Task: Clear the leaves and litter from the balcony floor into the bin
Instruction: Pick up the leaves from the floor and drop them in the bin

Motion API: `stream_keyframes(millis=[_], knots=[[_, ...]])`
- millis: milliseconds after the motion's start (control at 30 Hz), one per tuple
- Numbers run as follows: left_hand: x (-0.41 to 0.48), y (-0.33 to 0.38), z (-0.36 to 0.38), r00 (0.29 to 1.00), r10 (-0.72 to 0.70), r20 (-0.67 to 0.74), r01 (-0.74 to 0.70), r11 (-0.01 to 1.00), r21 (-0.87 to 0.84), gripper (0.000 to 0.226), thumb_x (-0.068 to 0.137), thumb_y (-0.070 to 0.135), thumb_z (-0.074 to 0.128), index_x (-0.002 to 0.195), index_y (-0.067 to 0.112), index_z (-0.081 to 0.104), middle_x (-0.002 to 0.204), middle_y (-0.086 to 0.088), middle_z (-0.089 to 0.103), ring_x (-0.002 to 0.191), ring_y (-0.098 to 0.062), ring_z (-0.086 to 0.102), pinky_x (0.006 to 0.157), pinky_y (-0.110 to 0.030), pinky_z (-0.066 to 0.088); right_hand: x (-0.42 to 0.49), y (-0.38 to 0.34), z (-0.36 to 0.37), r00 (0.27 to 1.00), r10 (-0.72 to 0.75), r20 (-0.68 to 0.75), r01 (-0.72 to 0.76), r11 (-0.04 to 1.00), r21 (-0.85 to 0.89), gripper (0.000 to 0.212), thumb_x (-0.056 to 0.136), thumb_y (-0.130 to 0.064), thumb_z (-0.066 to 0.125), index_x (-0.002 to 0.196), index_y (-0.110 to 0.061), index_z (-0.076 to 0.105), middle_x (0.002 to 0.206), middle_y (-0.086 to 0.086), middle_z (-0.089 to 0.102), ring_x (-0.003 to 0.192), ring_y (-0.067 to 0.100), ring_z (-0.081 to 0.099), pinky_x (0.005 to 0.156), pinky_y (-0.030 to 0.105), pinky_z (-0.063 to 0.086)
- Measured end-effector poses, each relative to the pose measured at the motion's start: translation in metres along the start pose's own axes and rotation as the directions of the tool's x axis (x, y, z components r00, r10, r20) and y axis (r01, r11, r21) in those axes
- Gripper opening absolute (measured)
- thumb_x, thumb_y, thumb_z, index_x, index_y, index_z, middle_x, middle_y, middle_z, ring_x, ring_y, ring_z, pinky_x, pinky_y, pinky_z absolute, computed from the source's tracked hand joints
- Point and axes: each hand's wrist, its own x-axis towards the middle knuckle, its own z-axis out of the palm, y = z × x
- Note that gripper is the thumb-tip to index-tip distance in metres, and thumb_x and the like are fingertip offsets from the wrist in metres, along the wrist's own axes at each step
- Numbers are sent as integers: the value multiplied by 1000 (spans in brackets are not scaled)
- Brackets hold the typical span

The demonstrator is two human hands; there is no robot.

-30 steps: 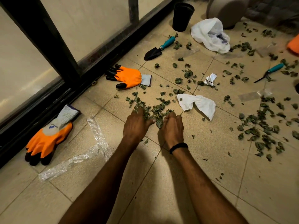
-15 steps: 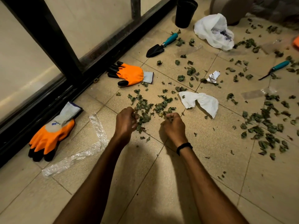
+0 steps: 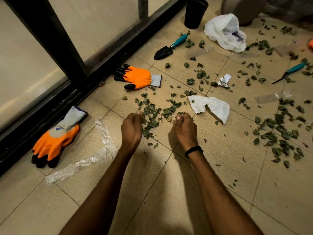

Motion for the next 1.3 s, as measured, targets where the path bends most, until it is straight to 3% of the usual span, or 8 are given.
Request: stream_keyframes(millis=[100,267,433,533,733,1033,1167,1300], knots=[[-3,-9,11,946,279,167,-325,798,507,41,100,54,49,110,15,58,90,1,65,76,-14,61,63,-29,45,-4,2,1,1000,27,15,-27,1000,-10,21,103,-12,44,121,-14,55,101,-10,55,93,11,57,77,23,45],[-6,-15,31,945,253,206,-324,654,683,35,99,43,59,115,11,57,100,-11,64,86,-23,56,69,-31,40,-3,8,-5,996,28,-86,-28,1000,-4,29,102,-32,50,90,-11,64,83,-2,68,78,14,63,69,24,41],[-11,-3,21,917,361,168,-398,848,349,27,109,27,40,93,11,55,74,1,56,62,-7,51,57,-27,37,9,8,-14,983,10,-183,-23,997,-70,23,99,-32,56,104,-11,60,98,5,66,97,22,62,74,22,36],[-12,7,15,991,47,127,-42,998,-40,31,106,23,41,89,6,61,70,-3,56,57,-11,47,49,-28,39,15,5,-5,999,-20,-43,14,989,-146,34,99,-27,57,129,-13,49,120,11,62,109,26,57,81,23,38],[5,1,-3,889,-347,299,453,572,-684,12,77,21,49,84,12,45,67,-5,55,48,-12,28,38,-24,24,7,9,-4,999,19,-32,-21,997,-80,18,100,-28,53,99,-11,48,88,3,61,79,21,55,62,26,37],[-8,8,-13,830,-388,400,521,287,-804,30,65,8,37,85,6,59,76,-11,63,52,-14,36,44,-20,29,-3,2,-19,952,242,189,-308,751,585,20,100,-10,40,97,-7,60,75,8,65,56,12,58,44,22,43],[-10,6,-13,823,-449,348,528,380,-759,19,82,20,33,66,18,44,59,2,37,47,-12,27,42,-19,18,-4,-3,-33,895,273,353,-434,352,829,27,92,-15,36,71,-10,52,68,12,55,52,18,47,39,21,30],[-11,-12,-12,982,-188,27,187,934,-304,31,98,28,38,70,20,48,61,1,45,49,-19,39,43,-25,32,-1,0,-29,882,318,348,-460,415,785,36,97,-29,54,65,-14,50,58,5,52,45,14,42,36,19,26]])
